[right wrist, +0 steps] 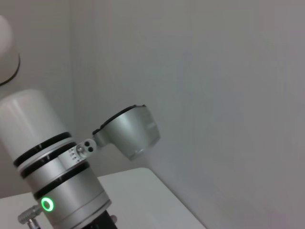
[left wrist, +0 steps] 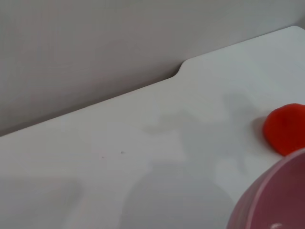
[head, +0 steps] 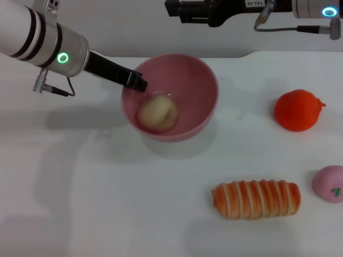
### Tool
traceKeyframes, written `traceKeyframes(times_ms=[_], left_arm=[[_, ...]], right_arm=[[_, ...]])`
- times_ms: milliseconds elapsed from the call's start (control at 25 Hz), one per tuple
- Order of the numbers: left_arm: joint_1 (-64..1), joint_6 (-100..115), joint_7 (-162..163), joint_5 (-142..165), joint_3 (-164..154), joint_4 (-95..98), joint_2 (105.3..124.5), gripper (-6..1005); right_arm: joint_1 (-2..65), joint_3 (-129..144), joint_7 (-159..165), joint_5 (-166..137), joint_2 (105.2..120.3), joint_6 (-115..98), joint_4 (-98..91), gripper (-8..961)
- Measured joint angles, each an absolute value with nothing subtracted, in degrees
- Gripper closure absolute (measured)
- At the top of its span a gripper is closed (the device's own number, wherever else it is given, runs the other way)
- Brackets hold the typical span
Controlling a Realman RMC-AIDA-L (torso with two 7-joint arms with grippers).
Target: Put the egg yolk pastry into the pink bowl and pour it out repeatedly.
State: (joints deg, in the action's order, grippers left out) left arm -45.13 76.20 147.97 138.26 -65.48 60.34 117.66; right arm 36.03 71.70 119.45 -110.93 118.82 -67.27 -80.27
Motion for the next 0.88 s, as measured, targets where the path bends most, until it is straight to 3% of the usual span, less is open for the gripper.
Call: traceKeyframes(times_ms=[320,680,880], left_arm=[[-45.4,73.9,147.3,138.9,-65.6,60.0,117.6,950],[-41.8,47.3,144.1,140.6,-77.9,61.1,117.91,949],[-36.7,27.7,142.6,140.7,-89.8,62.5,117.98,948]], right_arm=[[34.0,68.2,117.8,-107.7,118.78,-64.1,-79.8,413],[23.4,58.4,88.7,-66.0,118.77,-63.1,-65.3,413],[18.8,57.9,77.0,-52.4,118.75,-65.1,-57.7,413]])
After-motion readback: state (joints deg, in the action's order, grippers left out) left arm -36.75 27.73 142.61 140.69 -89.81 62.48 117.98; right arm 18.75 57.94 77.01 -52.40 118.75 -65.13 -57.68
